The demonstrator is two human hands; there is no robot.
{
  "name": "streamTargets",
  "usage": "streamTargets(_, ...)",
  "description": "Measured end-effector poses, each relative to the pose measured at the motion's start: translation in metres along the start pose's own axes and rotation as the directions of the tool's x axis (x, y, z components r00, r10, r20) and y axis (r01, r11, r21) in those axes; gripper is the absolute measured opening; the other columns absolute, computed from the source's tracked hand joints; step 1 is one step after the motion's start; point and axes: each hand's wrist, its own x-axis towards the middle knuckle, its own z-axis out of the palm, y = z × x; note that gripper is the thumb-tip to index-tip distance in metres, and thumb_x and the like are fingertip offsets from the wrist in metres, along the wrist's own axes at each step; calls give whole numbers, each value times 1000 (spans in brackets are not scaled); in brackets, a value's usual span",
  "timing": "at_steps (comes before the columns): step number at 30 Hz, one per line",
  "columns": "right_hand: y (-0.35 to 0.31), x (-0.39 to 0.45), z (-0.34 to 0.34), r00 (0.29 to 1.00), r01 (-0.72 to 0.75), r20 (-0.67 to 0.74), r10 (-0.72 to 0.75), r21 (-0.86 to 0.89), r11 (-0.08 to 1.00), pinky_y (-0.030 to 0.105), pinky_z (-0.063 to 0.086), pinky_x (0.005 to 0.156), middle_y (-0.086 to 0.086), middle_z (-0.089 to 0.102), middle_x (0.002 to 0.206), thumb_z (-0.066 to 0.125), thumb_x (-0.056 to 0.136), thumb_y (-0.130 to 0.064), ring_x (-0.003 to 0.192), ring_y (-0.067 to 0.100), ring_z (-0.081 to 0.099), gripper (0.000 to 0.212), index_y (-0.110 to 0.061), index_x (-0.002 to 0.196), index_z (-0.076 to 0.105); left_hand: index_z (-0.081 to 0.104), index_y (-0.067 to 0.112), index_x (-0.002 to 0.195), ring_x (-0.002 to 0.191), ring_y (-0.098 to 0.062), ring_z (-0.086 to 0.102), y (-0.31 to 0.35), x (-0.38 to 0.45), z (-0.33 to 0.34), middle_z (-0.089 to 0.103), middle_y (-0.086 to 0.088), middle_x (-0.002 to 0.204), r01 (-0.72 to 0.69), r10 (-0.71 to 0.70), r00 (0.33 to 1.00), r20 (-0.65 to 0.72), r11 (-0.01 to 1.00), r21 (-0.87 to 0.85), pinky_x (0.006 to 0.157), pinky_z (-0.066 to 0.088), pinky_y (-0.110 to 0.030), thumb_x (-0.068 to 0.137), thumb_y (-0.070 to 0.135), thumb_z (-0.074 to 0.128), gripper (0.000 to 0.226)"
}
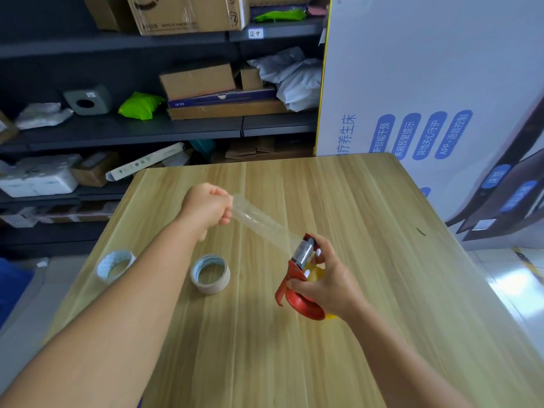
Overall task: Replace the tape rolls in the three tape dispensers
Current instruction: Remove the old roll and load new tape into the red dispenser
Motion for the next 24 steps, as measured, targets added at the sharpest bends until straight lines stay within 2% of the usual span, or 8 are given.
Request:
streamTargets(2, -5, 2, -6, 1000, 23, 10, -23, 10, 1000, 13, 42, 63, -20, 55, 102, 75, 50, -54, 89, -13, 54, 80, -67, 115, 31, 54, 13, 87, 63, -19, 58, -26, 2, 5, 64, -9, 78, 129, -129, 992, 11, 983, -130, 67, 55, -35, 86, 3, 58, 11)
streamTargets(5, -13, 6, -14, 998, 54, 14, -55, 27, 998, 17, 44, 66, -19, 59, 100, 76, 51, -53, 89, -9, 58, 78, -64, 117, 36, 49, 15, 82, 56, -16, 49, -62, -8, 20, 59, -8, 71, 288, -271, 957, 100, 923, -256, 52, 47, -28, 86, -3, 56, 19)
streamTargets(8, -23, 9, -15, 996, 86, 23, -87, 20, 996, 20, 46, 70, -21, 59, 98, 76, 50, -56, 93, -8, 57, 81, -62, 121, 37, 47, 15, 80, 49, -14, 43, -87, -25, 40, 53, -7, 63, 414, -364, 907, 210, 862, -294, 41, 40, -18, 83, -7, 55, 24)
streamTargets(11, -30, 9, -12, 994, 105, 21, -105, 10, 994, 25, 47, 76, -25, 58, 96, 75, 50, -60, 97, -7, 55, 81, -58, 123, 40, 51, 13, 84, 50, -13, 43, -101, -40, 55, 55, -5, 68, 504, -432, 856, 285, 819, -273, 43, 39, -19, 85, -1, 55, 14)
streamTargets(16, -37, 7, -7, 995, 94, 28, -94, 1, 996, 27, 48, 78, -23, 61, 96, 73, 50, -62, 95, -7, 57, 82, -51, 125, 42, 57, 11, 92, 52, -13, 49, -116, -58, 62, 64, -3, 67, 592, -501, 805, 318, 720, -362, 43, 46, -17, 89, 9, 57, 3)
streamTargets(19, -43, 4, -4, 994, 98, 46, -99, 12, 995, 25, 46, 78, -22, 62, 96, 72, 50, -64, 98, -8, 56, 83, -50, 126, 43, 56, 14, 90, 52, -12, 50, -122, -69, 60, 64, 1, 58, 613, -503, 789, 352, 681, -401, 43, 46, -18, 89, 10, 54, 4)
streamTargets(22, -50, 1, 2, 990, 116, 75, -118, 25, 993, 25, 45, 78, -20, 62, 96, 71, 50, -64, 98, -9, 56, 80, -50, 124, 45, 56, 17, 88, 58, -14, 53, -123, -86, 57, 62, -1, 63, 594, -476, 804, 357, 678, -433, 50, 47, -22, 88, 6, 52, 12)
streamTargets(24, -55, -3, 7, 986, 131, 97, -134, 30, 991, 23, 46, 75, -20, 63, 94, 71, 50, -63, 92, -11, 56, 71, -57, 116, 45, 59, 18, 92, 63, -16, 56, -126, -98, 56, 64, -2, 65, 571, -446, 820, 358, 683, -456, 54, 46, -25, 87, 2, 50, 19)
